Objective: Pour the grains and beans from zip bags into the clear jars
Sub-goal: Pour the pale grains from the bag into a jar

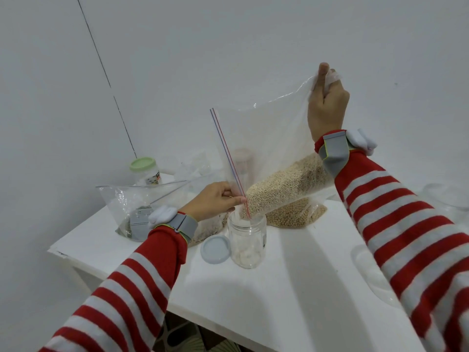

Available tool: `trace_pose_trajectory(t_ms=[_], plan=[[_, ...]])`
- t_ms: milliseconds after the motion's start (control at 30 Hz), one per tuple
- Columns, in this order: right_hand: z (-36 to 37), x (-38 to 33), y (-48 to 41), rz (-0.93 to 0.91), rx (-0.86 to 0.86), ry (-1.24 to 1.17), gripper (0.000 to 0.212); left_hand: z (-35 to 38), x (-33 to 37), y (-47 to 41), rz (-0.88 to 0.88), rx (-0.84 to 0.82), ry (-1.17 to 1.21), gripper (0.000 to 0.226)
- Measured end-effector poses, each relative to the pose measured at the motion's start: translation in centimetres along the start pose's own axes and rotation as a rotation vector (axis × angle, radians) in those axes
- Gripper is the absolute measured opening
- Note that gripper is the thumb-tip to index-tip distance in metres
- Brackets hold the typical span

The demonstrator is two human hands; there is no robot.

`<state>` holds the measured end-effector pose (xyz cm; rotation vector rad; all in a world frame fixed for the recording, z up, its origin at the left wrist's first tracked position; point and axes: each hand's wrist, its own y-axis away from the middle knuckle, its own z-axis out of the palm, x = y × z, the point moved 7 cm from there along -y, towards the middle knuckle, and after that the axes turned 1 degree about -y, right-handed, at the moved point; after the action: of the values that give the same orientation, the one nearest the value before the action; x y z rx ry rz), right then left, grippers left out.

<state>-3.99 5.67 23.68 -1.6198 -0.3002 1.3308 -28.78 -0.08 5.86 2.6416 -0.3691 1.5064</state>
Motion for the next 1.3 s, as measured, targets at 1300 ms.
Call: trace_pose_trajectory(t_ms=[1300], plan=[[-0.2,1.8,0.5,0.078,0.009,0.042,0.044,1.1,-0.2,-0.5,0.014,0.106,0.046,0.012]])
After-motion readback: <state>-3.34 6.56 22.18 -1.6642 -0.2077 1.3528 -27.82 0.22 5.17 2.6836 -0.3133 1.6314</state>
